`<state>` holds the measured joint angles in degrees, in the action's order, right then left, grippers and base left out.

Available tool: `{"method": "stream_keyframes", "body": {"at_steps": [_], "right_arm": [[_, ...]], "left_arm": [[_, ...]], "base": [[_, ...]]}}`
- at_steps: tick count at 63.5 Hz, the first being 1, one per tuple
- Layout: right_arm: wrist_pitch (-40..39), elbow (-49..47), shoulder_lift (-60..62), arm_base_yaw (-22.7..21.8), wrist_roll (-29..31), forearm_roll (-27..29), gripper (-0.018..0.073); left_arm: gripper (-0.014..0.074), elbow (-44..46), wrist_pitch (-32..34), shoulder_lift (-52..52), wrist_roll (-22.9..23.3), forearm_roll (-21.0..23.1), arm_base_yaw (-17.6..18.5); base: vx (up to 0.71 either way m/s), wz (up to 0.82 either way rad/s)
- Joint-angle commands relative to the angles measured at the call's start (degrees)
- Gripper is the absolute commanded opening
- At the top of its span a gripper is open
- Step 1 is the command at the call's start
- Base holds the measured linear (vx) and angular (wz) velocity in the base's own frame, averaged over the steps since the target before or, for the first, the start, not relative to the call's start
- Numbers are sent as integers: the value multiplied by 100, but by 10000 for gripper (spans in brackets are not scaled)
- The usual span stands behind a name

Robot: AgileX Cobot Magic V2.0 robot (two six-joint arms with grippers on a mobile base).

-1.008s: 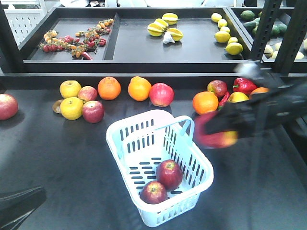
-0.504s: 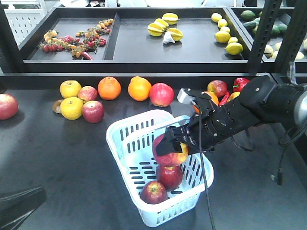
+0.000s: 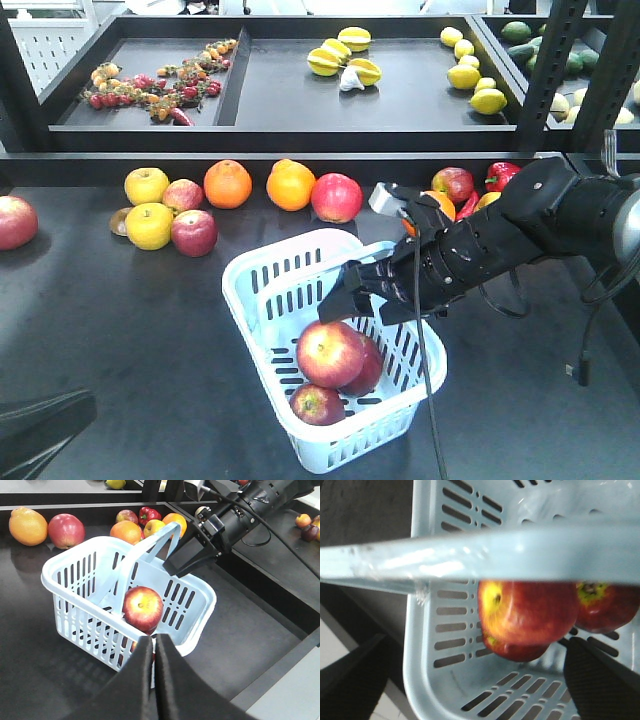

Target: Pick three apples into basket with both arms

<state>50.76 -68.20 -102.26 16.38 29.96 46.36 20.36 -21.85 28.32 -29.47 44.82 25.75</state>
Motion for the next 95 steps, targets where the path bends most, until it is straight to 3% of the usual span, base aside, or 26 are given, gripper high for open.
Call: {"method": "stream_keyframes", "body": {"at_steps": [1, 17, 31, 46, 54, 64, 73, 95], "right_arm": [[281, -130, 358, -19, 37, 135, 538], [846, -130, 1062, -19, 188, -216, -16], [1166, -115, 2432, -19, 768, -299, -8], [721, 59, 4217, -19, 1126, -586, -5], [83, 1053, 5086, -19, 1166, -764, -5], [-1359, 2981, 6271, -19, 1152, -995, -5], [-2183, 4302, 6984, -19, 881, -1083, -1], [-2234, 4734, 7512, -19, 800, -982, -2]], "left_arm": [[-8, 138, 261, -8, 32, 157, 33], [-8, 138, 262, -8, 32, 152, 33], [-8, 138, 262, -8, 32, 152, 33], [-8, 138, 267, -8, 32, 152, 33], [-8, 138, 281, -8, 32, 152, 33], [-8, 138, 344, -8, 32, 152, 33], [-8, 138, 526, -8, -8, 152, 33], [-8, 138, 548, -8, -9, 158, 33]], "base": [[0, 0], [0, 0], [0, 0], [0, 0], [0, 0], [0, 0], [0, 0], [0, 0]]}}
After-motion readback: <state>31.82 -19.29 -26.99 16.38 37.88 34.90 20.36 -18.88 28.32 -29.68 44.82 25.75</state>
